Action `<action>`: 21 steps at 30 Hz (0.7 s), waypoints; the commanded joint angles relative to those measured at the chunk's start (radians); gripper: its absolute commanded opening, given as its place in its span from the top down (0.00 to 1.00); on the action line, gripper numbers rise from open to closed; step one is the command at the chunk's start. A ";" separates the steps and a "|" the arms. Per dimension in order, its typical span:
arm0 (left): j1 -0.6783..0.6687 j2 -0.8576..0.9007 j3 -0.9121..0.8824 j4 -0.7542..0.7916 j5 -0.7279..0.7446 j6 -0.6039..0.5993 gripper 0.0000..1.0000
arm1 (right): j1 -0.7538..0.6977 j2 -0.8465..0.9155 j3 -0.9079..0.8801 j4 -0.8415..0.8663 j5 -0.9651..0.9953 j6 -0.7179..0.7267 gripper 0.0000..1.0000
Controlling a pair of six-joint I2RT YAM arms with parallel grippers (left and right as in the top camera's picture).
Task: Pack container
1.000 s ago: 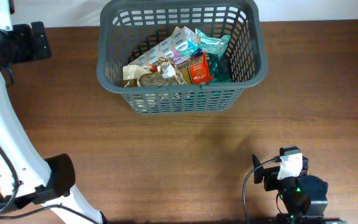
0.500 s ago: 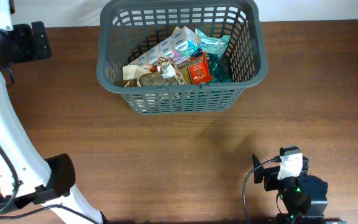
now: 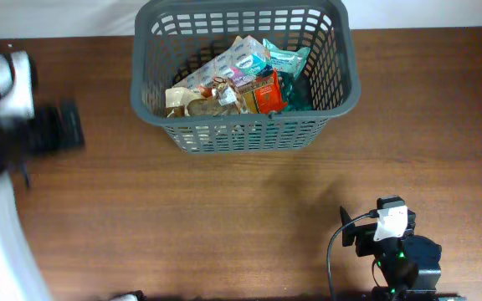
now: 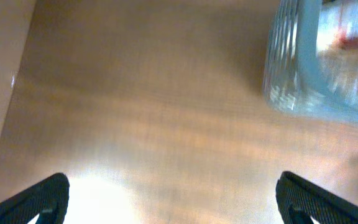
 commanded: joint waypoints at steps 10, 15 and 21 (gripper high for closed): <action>-0.179 -0.801 -1.054 0.967 0.020 0.012 0.01 | 0.010 -0.011 -0.007 0.003 0.013 0.001 0.01; -0.196 -1.061 -1.437 1.143 0.023 0.011 0.01 | 0.010 -0.011 -0.007 0.003 0.013 0.001 0.01; -0.197 -1.333 -1.729 1.214 0.046 0.012 0.01 | 0.010 -0.011 -0.007 0.003 0.013 0.001 0.01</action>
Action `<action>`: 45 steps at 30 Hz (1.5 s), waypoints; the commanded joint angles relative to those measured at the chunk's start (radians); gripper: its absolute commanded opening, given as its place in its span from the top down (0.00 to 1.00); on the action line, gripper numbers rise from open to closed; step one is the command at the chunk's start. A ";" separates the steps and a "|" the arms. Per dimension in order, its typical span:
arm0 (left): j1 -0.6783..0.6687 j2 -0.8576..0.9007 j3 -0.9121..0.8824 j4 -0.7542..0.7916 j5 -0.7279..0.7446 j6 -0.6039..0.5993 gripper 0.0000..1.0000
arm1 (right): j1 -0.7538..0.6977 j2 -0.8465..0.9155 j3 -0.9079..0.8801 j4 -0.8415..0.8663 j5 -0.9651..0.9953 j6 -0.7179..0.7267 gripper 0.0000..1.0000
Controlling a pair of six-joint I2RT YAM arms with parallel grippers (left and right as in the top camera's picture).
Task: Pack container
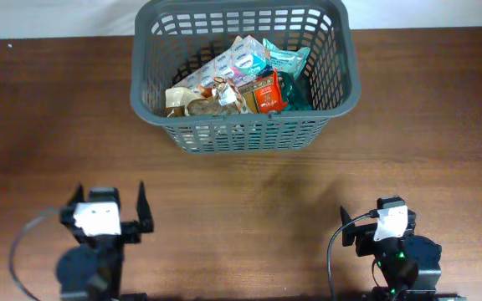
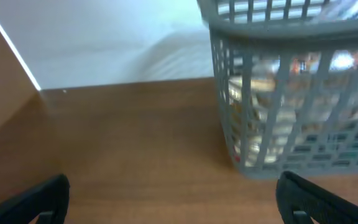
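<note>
A grey slotted basket (image 1: 239, 71) stands at the table's far middle, holding several snack packets (image 1: 241, 79). In the left wrist view its left side wall (image 2: 291, 99) fills the upper right, packets showing through the slots. My left gripper (image 1: 110, 205) sits low at the front left, well short of the basket and pointing toward it. It is open, the fingertips (image 2: 42, 199) wide apart over bare wood with nothing between them. My right gripper (image 1: 389, 203) rests at the front right with its fingers drawn together under the wrist camera, holding nothing.
The brown wooden table (image 1: 241, 192) stretches between the arms and the basket. A white wall (image 2: 117, 43) rises behind the table's far edge. Cables loop beside each arm base near the front edge.
My left arm has moved from the far left edge of the table to the front left. Its camera, which looked down on the wood, now faces the basket's side. The right arm has not moved.
</note>
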 commanded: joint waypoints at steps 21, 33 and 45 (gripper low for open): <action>-0.003 -0.173 -0.287 0.005 0.023 0.009 0.01 | 0.009 -0.011 -0.006 0.000 0.009 0.001 0.01; -0.003 -0.173 -0.299 0.028 0.018 0.010 0.01 | 0.009 -0.011 -0.006 0.000 0.009 0.001 0.01; -0.003 -0.173 -0.299 0.028 0.019 0.010 0.01 | 0.009 -0.011 -0.006 0.000 0.009 0.001 0.01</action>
